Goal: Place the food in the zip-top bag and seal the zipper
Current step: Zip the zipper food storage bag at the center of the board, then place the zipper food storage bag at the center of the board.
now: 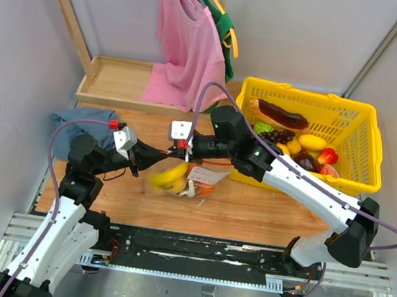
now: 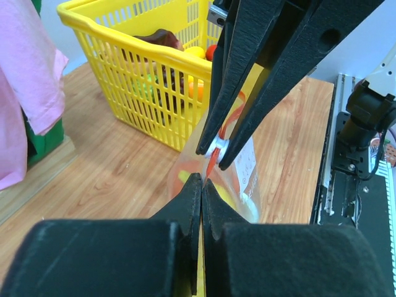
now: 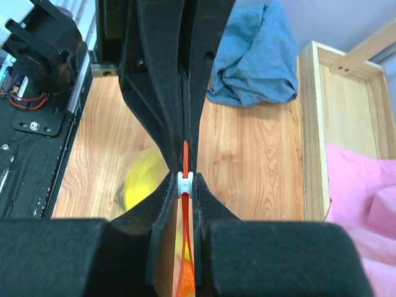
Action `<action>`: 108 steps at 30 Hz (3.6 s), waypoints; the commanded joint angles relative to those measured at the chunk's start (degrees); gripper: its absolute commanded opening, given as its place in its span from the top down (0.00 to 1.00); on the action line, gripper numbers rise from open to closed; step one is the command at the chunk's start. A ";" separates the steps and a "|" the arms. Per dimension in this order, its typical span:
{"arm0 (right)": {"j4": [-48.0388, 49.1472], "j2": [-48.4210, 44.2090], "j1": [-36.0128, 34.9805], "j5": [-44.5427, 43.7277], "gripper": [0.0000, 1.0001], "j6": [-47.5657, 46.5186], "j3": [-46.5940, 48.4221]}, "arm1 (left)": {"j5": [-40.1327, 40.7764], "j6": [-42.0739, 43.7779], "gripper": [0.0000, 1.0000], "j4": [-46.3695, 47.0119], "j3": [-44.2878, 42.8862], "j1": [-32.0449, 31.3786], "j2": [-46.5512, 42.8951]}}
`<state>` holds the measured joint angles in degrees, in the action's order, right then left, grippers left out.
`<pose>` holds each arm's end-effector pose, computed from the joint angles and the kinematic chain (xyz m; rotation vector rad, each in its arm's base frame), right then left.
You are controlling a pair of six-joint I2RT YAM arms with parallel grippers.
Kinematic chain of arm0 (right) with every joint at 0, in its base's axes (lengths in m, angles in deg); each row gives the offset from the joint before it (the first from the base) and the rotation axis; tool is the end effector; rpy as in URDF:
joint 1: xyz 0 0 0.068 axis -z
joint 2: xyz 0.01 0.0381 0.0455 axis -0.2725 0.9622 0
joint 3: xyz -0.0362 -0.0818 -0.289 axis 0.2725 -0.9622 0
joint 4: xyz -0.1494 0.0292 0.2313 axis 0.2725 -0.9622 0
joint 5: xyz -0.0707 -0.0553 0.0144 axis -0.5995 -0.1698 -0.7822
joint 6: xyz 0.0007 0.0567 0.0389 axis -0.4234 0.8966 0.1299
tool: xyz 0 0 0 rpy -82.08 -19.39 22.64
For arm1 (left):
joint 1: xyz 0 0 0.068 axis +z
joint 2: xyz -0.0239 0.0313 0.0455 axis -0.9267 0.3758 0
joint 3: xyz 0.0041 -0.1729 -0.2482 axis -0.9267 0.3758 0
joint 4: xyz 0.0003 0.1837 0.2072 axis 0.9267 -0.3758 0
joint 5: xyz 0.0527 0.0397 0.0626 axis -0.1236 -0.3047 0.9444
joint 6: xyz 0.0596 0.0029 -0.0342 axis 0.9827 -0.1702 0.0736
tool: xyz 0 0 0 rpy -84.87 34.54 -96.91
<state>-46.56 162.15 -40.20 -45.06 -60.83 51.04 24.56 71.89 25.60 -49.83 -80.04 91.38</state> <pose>0.1798 0.3206 0.4158 -1.5465 1.0966 0.8634 0.1358 -0.0742 0.3263 0.8626 1.3533 -0.8838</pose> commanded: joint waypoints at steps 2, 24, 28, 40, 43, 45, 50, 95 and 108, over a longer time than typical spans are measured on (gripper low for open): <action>-4.02 -2.87 1.97 -4.33 0.96 0.00 -2.26 | 2.01 -0.86 1.00 1.48 -0.20 0.08 -0.96; -8.60 -8.65 4.59 -16.40 0.99 2.27 -6.87 | 23.76 0.95 1.00 -1.22 -0.28 0.16 -2.35; -9.50 -9.75 4.71 -18.45 0.99 2.43 -7.86 | 29.08 0.97 1.00 -1.76 -0.41 0.12 -1.93; -10.66 -11.74 5.55 -22.24 0.99 2.55 -9.75 | 45.12 0.29 1.00 -4.25 -1.38 0.17 1.24; -10.71 -11.77 5.58 -22.84 0.99 2.69 -9.72 | 50.59 -0.12 1.00 -5.05 -1.74 0.18 2.23; -10.79 -11.85 5.62 -23.48 0.99 2.64 -9.70 | 52.90 -0.37 1.00 -5.55 -1.92 0.17 2.81; -10.64 -11.64 5.73 -24.54 0.99 2.83 -9.58 | 58.17 -0.76 1.00 -6.65 -2.45 0.23 4.04; -0.11 -5.60 11.78 -13.36 0.60 6.43 -14.49 | 61.42 -31.32 0.42 -10.81 2.16 1.57 1.48; 1.09 -17.88 12.18 -27.93 0.03 15.10 -11.44 | 64.91 -19.95 0.04 -26.77 -11.51 1.57 -7.35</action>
<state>-45.60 147.06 -28.83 -62.74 -49.75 38.86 87.53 47.00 5.26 -57.96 -78.60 85.89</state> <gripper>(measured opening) 0.897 0.926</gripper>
